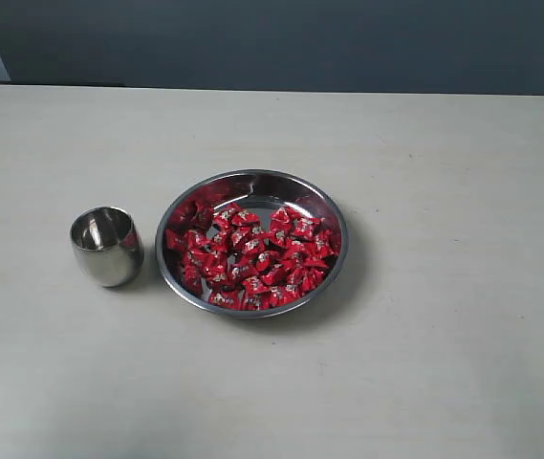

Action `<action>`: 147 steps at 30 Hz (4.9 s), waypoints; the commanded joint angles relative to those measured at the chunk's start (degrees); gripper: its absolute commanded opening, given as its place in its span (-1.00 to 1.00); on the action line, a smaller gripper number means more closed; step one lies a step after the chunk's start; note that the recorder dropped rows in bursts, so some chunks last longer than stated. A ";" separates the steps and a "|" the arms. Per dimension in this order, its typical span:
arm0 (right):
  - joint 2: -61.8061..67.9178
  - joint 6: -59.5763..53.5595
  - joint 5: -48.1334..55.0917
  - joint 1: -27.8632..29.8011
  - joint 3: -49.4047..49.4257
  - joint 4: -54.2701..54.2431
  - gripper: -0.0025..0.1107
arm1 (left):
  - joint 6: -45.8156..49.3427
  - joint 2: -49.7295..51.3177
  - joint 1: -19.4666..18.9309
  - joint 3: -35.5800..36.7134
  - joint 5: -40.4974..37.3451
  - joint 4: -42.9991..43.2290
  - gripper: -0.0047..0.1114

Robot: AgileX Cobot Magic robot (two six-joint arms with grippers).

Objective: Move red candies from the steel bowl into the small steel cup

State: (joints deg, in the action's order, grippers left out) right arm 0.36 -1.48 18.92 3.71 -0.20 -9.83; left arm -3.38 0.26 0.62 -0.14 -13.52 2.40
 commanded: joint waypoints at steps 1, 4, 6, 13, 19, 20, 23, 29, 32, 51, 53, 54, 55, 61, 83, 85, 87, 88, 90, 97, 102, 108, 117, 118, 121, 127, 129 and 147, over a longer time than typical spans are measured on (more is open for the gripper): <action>-0.36 0.06 -0.25 0.26 0.20 -0.12 -0.96 | -0.13 -0.26 0.10 0.14 -0.11 0.04 -0.91; -0.36 0.06 -0.25 0.26 0.20 -0.12 -0.96 | -0.13 -0.26 0.10 0.14 -0.11 0.04 -0.91; -0.36 0.06 -0.25 0.26 0.20 -0.12 -0.96 | -0.13 -0.26 0.10 0.14 -0.11 0.04 -0.91; -0.36 0.06 -0.15 0.26 0.20 -0.12 -0.96 | -0.13 -0.26 0.10 0.14 -0.11 0.04 -0.91; -0.36 0.06 -4.29 0.26 0.20 1.81 -0.96 | -0.13 -0.26 0.10 0.14 -0.11 0.04 -0.91; -0.36 0.06 -6.23 0.26 0.20 1.81 -0.96 | -0.13 -0.26 0.10 0.14 -0.11 0.04 -0.91; -0.36 0.06 -16.21 0.26 0.20 1.81 -0.96 | -0.13 -0.26 0.10 0.14 -0.11 0.04 -0.91; -0.36 0.06 -37.01 0.26 0.20 0.24 -0.96 | -0.13 -0.26 0.10 0.14 -0.11 0.04 -0.91; -0.36 1.48 -43.86 0.26 0.20 -1.14 -0.96 | -0.13 -0.26 0.10 0.14 -0.11 0.04 -0.91; -0.31 68.20 -42.78 -0.40 -0.71 40.53 -0.96 | -0.13 -0.26 0.10 0.14 -0.11 0.04 -0.91; 3.35 70.73 -40.76 -0.40 -5.94 55.15 -0.96 | -0.13 -0.26 0.10 0.14 -0.11 0.04 -0.91; 6.06 71.98 -39.09 -0.40 -8.67 60.47 -0.96 | -0.13 -0.26 0.10 0.14 -0.11 0.04 -0.91; 9.40 72.54 -37.81 -0.40 -11.37 63.53 -0.96 | -0.13 -0.26 0.10 0.14 -0.11 0.04 -0.91; 35.26 73.34 -34.06 -0.40 -28.87 72.54 -0.96 | -0.13 -0.26 0.10 0.14 -0.11 0.04 -0.91; 111.42 64.82 21.21 -20.42 -82.31 92.58 -0.96 | -0.13 -0.26 0.10 0.14 -0.11 0.04 -0.91; 112.39 38.84 25.83 -19.85 -86.13 66.35 -0.96 | -0.13 -0.26 0.10 0.14 -0.11 0.04 -0.91; 112.64 12.29 26.86 -19.12 -88.82 33.07 -0.96 | -0.13 -0.26 0.10 0.14 -0.11 0.04 -0.91; 112.52 0.70 27.00 -19.26 -89.84 17.28 -0.96 | -0.13 -0.26 0.10 0.14 -0.11 0.04 -0.91; 112.52 -17.29 28.42 -21.23 -91.58 -7.10 -0.96 | -0.13 -0.26 0.10 0.14 -0.11 0.04 -0.91; 114.44 -35.05 34.46 -30.53 -94.27 -20.11 -0.72 | -0.13 -0.26 0.10 0.14 -0.11 0.04 -0.91; 118.19 -34.78 34.15 -36.39 -95.09 -14.39 -0.05 | -0.13 -0.26 0.10 0.14 -0.11 0.04 -0.91; 122.30 -27.50 29.47 -38.14 -95.57 -8.08 0.02 | -0.13 -0.26 0.10 0.14 -0.11 0.04 -0.91; 126.26 -22.81 21.62 -37.86 -95.57 -6.77 0.02 | -0.13 -0.26 0.10 0.14 -0.11 0.04 -0.91; 126.55 -22.38 20.79 -37.86 -95.57 -6.77 0.02 | -0.13 -0.26 0.10 0.14 -0.11 0.04 -0.91; 127.58 -21.87 19.39 -37.86 -95.57 -6.77 0.02 | -0.13 -0.26 0.10 0.14 -0.11 0.04 -0.91; 129.52 -21.41 18.68 -37.86 -95.57 -6.77 0.02 | -0.13 -0.26 0.10 0.14 -0.11 0.04 -0.91; 129.66 -20.90 18.51 -37.86 -95.57 -6.77 0.02 | -0.13 -0.26 0.10 0.14 -0.11 0.04 -0.91; 129.01 -20.64 22.37 -37.76 -95.57 -7.57 -0.97 | -0.13 -0.26 0.10 0.14 -0.11 0.04 -0.91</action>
State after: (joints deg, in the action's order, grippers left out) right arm 130.52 -22.29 40.12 -34.49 -95.54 -17.13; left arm -3.38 0.26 0.62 -0.14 -13.52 2.40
